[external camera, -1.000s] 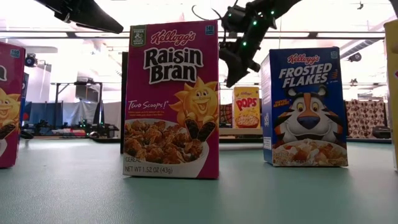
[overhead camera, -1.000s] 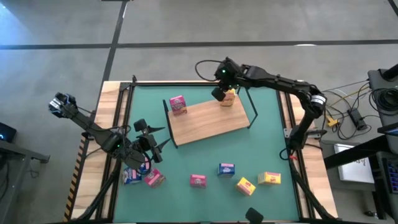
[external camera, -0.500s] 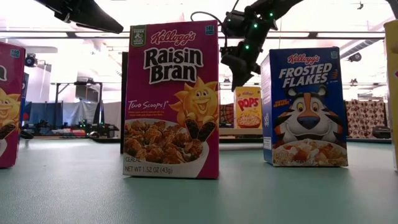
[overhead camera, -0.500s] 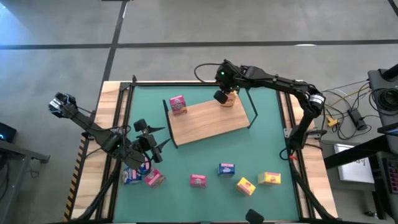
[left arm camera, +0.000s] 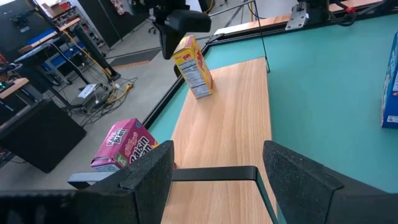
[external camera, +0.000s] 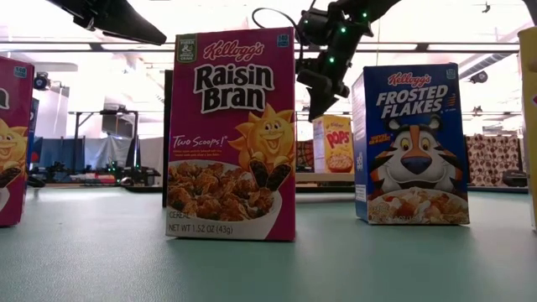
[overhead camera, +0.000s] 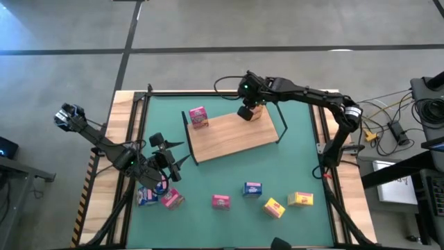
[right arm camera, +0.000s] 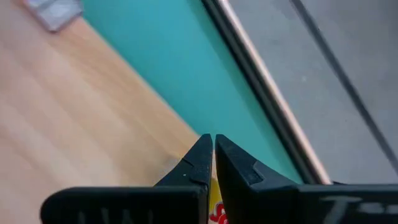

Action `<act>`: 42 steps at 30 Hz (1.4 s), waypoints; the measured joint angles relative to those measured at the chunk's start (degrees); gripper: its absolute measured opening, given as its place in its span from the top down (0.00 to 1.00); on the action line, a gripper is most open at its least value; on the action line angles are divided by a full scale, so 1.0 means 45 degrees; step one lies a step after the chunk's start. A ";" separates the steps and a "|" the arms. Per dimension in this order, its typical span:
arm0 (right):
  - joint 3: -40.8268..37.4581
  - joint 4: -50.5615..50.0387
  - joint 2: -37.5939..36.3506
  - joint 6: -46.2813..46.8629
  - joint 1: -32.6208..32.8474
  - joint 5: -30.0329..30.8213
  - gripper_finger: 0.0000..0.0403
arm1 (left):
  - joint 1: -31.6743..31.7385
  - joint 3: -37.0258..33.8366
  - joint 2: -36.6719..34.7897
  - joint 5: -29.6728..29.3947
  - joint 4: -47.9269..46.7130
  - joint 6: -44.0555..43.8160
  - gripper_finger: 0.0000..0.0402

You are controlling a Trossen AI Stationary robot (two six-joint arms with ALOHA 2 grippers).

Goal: Stack cereal on shelf
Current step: Put the top yellow cereal box on the shelf

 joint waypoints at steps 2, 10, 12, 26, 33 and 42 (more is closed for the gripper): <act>0.0000 0.0049 0.0000 -0.0031 -0.0035 0.0131 0.97 | 0.0000 0.0000 0.0000 0.0000 0.0000 -0.0003 0.43; 0.0752 -0.0105 -0.0015 0.0151 -0.0048 0.0044 0.97 | 0.0000 0.0000 0.0000 0.0000 0.0000 -0.0004 0.43; 0.1144 -0.0611 -0.0027 0.0528 -0.0013 -0.0575 0.97 | -0.0001 0.0000 0.0000 0.0000 0.0000 -0.0002 0.43; 0.0874 -0.2092 0.0005 0.1712 0.0276 -0.0639 0.97 | -0.0001 0.0000 0.0000 0.0319 -0.0005 -0.0005 0.43; 0.0879 -0.1969 0.0015 0.1700 0.0262 -0.0087 0.97 | 0.0000 0.0000 0.0000 0.0321 -0.0004 -0.0005 0.43; 0.0990 -0.2227 -0.0005 0.1505 0.0262 0.0769 0.97 | 0.0000 0.0000 0.0000 0.0325 -0.0005 -0.0005 0.43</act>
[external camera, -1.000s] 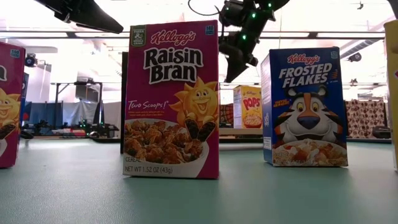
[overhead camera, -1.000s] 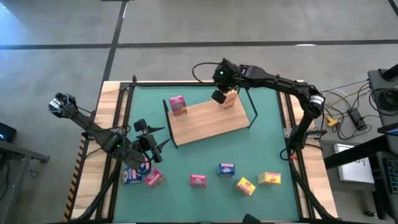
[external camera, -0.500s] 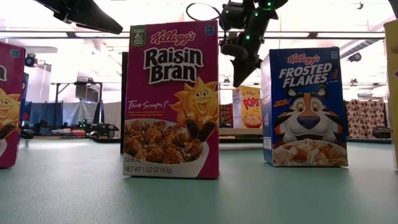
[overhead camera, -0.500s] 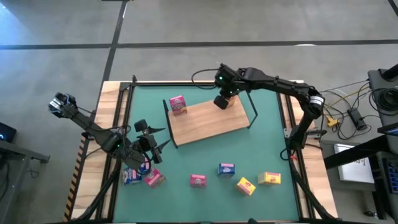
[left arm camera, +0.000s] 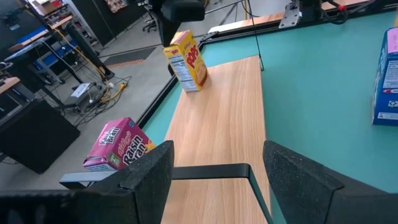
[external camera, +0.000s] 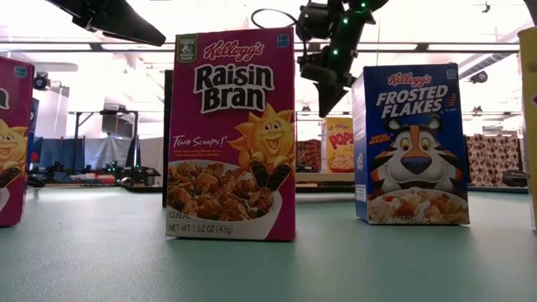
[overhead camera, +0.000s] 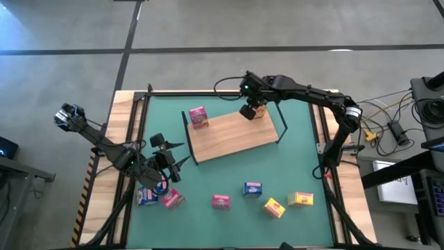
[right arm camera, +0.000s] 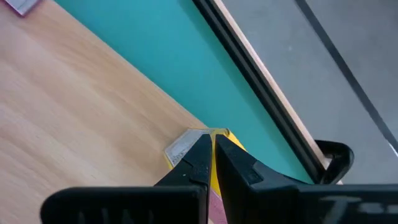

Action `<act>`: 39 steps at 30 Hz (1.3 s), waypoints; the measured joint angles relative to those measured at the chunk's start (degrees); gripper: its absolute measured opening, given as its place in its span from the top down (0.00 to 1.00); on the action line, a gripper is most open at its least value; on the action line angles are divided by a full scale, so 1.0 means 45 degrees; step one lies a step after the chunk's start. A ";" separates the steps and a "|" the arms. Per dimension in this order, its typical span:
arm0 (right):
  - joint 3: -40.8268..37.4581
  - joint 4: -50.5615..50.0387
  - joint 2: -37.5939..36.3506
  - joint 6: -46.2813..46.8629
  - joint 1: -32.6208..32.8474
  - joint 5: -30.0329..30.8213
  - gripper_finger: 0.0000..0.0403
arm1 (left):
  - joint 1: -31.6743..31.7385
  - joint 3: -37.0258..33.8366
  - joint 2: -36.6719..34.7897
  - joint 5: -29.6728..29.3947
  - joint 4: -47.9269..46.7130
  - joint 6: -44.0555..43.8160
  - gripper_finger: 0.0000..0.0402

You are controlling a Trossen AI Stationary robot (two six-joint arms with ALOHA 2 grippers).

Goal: Stack cereal on shelf
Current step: Put the top yellow cereal box on the shelf

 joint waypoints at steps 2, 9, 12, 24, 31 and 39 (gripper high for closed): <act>0.0132 0.0015 -0.0019 -0.0022 0.0051 0.0004 0.97 | -0.0003 0.0000 -0.0001 0.0000 0.0005 0.0000 0.43; 0.0924 -0.1034 -0.0206 -0.0148 0.0348 -0.0557 0.97 | -0.0005 0.0000 -0.0005 0.0000 0.0005 0.0000 0.43; 0.1352 -0.2676 -0.0257 0.0167 0.0491 -0.2225 0.97 | -0.0004 0.0000 -0.0005 0.0005 0.0005 -0.0005 0.43; -0.0640 -0.3435 -0.0252 0.1101 0.0793 0.0379 0.97 | -0.0005 0.0000 -0.0002 0.0131 0.0005 -0.0061 0.43; -0.0839 -0.2555 -0.0247 0.1094 0.0691 0.1362 0.97 | -0.0005 0.0000 -0.0005 0.0135 0.0005 -0.0058 0.43; -0.0854 -0.2610 -0.0247 0.0856 0.0685 0.1860 0.97 | -0.0004 0.0000 -0.0005 0.0141 0.0005 -0.0058 0.43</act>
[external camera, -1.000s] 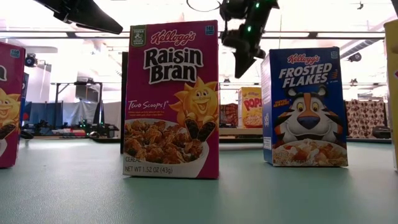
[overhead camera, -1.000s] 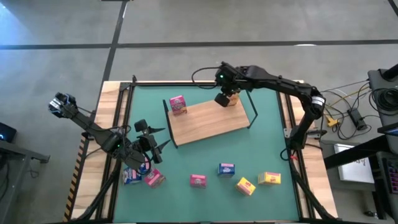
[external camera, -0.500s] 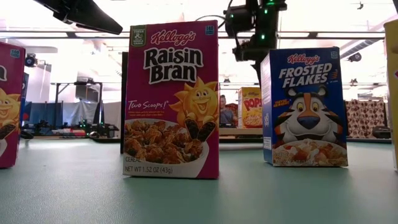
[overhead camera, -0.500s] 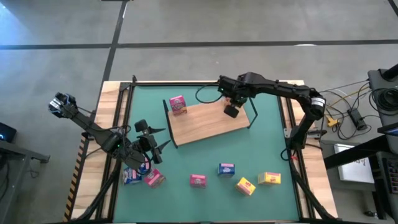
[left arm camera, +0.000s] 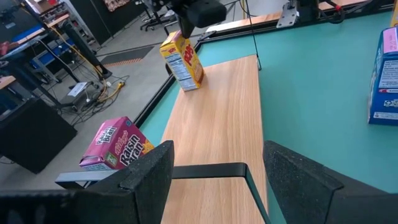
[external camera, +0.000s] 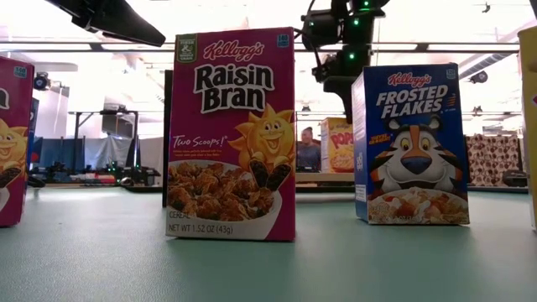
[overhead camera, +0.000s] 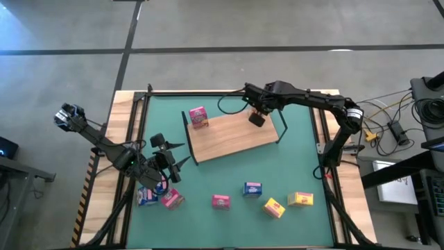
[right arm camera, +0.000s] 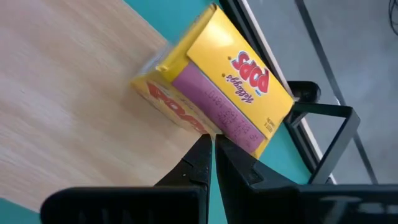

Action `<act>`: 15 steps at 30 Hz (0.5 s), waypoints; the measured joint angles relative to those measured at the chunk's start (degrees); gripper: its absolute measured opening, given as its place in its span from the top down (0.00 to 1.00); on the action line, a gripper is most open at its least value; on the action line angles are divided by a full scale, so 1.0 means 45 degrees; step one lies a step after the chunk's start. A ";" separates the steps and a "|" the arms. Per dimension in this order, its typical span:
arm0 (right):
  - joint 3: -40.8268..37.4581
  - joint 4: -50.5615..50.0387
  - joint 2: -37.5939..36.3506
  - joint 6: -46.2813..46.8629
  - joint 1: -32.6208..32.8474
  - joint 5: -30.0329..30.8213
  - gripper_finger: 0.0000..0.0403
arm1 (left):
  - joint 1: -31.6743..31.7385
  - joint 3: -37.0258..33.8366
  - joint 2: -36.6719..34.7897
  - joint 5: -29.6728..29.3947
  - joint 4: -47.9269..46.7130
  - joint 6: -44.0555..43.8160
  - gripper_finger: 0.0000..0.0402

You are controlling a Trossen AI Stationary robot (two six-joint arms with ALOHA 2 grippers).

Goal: Stack cereal on shelf
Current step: Put the top yellow cereal box on the shelf, then put the right blue cereal box on the shelf

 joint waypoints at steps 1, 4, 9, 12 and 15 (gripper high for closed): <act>-0.0008 -0.0039 0.0000 -0.0005 0.0000 -0.0021 0.97 | -0.0001 0.0000 0.0000 0.0000 0.0000 0.0000 0.43; -0.0019 -0.0092 0.0000 0.0040 0.0005 -0.0182 0.97 | -0.0001 0.0000 0.0000 0.0000 0.0000 0.0000 0.43; -0.0102 -0.0101 0.0005 0.0074 0.0017 -0.0252 0.97 | -0.0001 0.0000 0.0000 0.0000 0.0000 0.0000 0.43; -0.0059 -0.0141 -0.0059 0.0181 0.0158 -0.0854 0.97 | 0.0004 0.0000 0.0000 0.0000 0.0001 0.0000 0.43; -0.0010 -0.0082 -0.0450 0.0236 0.0512 -0.1563 0.97 | 0.0001 -0.0004 0.0000 0.0002 0.0001 -0.0047 0.43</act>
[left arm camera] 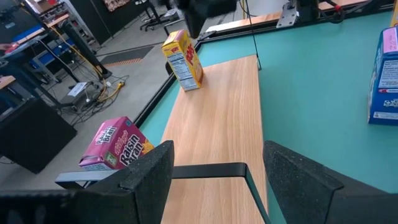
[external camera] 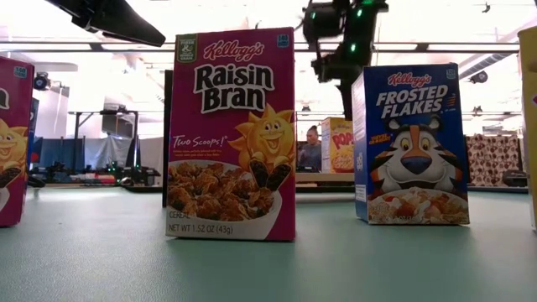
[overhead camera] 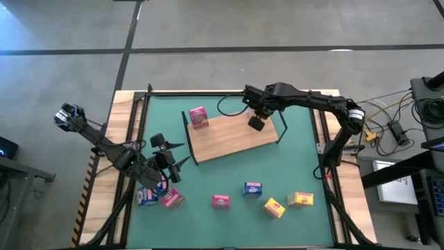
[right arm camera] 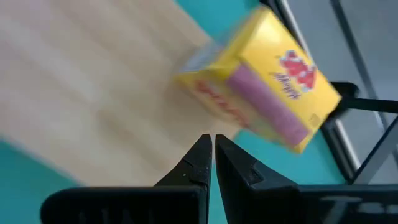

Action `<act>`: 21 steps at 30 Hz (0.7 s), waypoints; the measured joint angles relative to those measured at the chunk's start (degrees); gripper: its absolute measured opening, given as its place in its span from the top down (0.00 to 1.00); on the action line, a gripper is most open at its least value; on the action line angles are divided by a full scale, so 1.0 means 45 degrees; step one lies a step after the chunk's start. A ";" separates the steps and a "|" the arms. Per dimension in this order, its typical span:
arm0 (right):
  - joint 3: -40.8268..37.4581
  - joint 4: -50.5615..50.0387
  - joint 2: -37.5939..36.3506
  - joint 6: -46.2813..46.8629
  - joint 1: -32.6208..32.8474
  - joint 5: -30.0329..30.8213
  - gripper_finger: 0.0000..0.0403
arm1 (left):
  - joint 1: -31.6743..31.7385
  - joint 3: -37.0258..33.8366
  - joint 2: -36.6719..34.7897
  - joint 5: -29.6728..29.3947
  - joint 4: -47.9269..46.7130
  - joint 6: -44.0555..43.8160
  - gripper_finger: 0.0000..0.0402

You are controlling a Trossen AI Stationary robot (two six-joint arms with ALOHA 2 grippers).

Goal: Stack cereal on shelf
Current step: Put the right blue cereal box on the shelf

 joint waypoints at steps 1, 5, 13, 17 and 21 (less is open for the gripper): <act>-0.0016 0.0067 -0.0184 0.0002 0.0177 -0.0054 0.97 | 0.0002 -0.0001 0.0000 0.0003 0.0004 -0.0075 0.43; -0.0519 0.0945 -0.1019 -0.0098 0.1033 -0.0059 0.97 | 0.0004 -0.0006 0.0000 0.0301 0.0468 -0.0206 0.43; -0.3869 0.5953 -0.3864 -0.1243 0.2977 -0.0200 0.97 | -0.0001 -0.0006 0.0000 0.1908 0.2993 0.0617 0.43; -0.5931 0.8865 -0.5334 -0.1640 0.3777 -0.0615 0.97 | -0.0001 -0.0006 0.0000 0.2149 0.4195 0.1199 0.43; -0.7917 1.1070 -0.6546 -0.1780 0.4483 -0.0657 0.97 | -0.0001 -0.0006 0.0000 0.2442 0.5345 0.1800 0.43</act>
